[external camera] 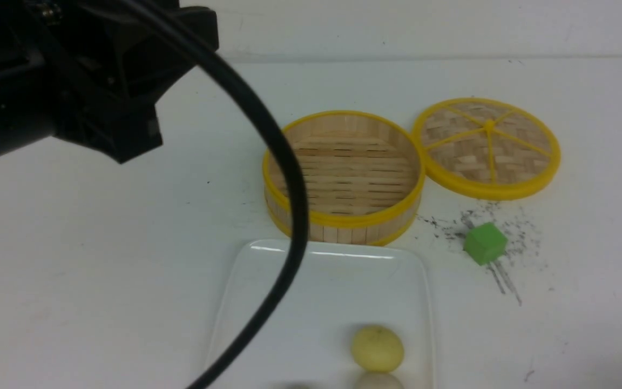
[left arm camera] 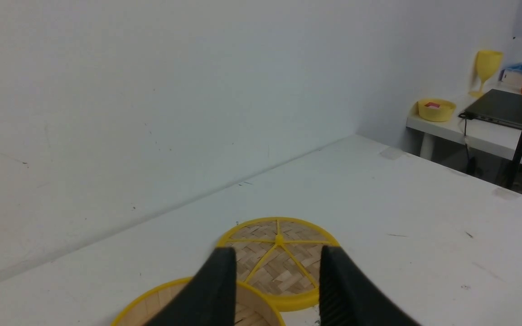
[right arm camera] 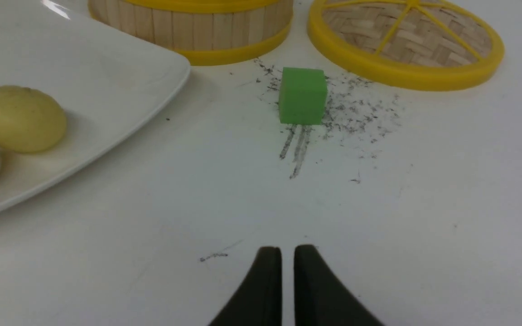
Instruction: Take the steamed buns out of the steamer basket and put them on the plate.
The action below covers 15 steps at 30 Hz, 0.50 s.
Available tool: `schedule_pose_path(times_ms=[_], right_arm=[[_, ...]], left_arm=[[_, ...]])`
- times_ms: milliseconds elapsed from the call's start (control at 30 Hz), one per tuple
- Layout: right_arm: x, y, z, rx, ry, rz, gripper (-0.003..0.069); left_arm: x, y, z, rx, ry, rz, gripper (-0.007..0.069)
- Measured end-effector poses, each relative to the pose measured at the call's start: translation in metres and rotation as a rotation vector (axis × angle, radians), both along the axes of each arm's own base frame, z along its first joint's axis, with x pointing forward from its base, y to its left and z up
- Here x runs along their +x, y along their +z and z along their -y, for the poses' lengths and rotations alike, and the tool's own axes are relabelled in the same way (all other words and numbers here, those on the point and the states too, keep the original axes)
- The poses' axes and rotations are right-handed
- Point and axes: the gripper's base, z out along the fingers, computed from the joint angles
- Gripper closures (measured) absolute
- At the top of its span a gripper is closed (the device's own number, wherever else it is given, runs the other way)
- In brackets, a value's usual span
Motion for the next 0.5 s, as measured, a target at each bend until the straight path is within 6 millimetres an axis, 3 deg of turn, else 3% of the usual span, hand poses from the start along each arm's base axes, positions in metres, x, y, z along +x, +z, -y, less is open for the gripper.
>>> schedule_pose_path(times_ms=[500], right_arm=[[0.002, 0.0, 0.023, 0.003, -0.457, 0.0, 0.0573]], left_arm=[[0.0, 0.0, 0.0, -0.006, -0.001, -0.003, 0.0336]])
